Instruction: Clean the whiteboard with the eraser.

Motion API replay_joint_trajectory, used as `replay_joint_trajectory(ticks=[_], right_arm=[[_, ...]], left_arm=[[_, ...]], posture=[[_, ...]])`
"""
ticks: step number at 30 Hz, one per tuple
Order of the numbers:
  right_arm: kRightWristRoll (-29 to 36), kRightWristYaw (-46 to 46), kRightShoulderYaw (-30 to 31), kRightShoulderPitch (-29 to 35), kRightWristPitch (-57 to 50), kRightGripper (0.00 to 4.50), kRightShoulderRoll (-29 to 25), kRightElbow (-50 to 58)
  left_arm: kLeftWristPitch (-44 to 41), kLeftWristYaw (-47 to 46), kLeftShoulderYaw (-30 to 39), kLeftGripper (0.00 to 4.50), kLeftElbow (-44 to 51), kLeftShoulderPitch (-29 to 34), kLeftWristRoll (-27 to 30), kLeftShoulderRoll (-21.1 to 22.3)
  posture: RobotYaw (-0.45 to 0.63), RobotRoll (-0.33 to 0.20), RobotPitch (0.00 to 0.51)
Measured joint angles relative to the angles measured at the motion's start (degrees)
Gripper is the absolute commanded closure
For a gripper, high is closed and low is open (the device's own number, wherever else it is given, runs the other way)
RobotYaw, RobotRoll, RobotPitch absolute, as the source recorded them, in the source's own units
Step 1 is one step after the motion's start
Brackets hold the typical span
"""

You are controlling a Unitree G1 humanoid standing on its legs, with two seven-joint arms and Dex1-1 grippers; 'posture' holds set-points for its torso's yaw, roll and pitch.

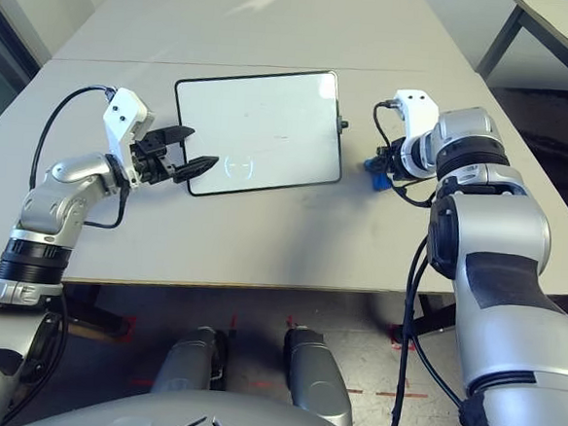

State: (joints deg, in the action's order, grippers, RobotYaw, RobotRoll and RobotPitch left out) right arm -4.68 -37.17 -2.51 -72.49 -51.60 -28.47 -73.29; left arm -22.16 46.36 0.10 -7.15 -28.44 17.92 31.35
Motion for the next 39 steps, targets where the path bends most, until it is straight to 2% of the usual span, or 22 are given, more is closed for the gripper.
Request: replay_joint_trajectory(ticks=[6,11,15,18,21,25,34,39], right_arm=[[0.6,-5.1,1.0,3.9,6.6,0.03,-2.5,7.3],[2.6,-8.3,1.2,14.5,21.2,0.03,-4.4,22.0],[6.2,-6.2,-3.6,24.2,30.5,0.03,-4.7,31.1],[9.4,-3.4,-8.2,27.9,35.2,0.03,-4.6,34.5],[12.2,0.3,-12.9,30.8,39.6,0.03,-4.6,35.1],[14.1,3.5,-15.7,34.0,44.3,0.03,-4.1,34.5],[16.9,7.7,-18.3,35.2,48.7,0.03,-3.6,29.4],[17.5,9.1,-18.4,35.2,49.7,0.03,-3.0,27.9]], left_arm=[[-0.6,-0.4,2.8,0.00,1.4,0.0,0.9,0.8],[-1.3,-3.9,9.1,0.00,2.4,0.0,2.8,1.3],[-0.9,-9.2,15.5,0.00,1.4,0.5,2.8,2.6],[-0.3,-12.7,18.7,0.00,-0.5,0.7,2.6,2.9],[1.0,-15.9,21.1,0.00,-3.4,1.0,2.0,3.1],[3.1,-19.0,22.1,0.00,-7.1,1.0,1.6,3.1],[9.8,-23.5,23.9,0.00,-18.5,-0.5,0.0,4.3],[12.4,-24.1,24.1,0.00,-21.3,-1.5,-0.1,5.3]], posture=[[-0.10,0.000,0.087],[-0.07,0.000,0.087],[-0.06,0.000,0.091],[-0.06,0.000,0.092],[-0.06,0.000,0.088],[-0.07,0.000,0.082],[-0.08,0.000,0.078],[-0.08,0.000,0.078]])
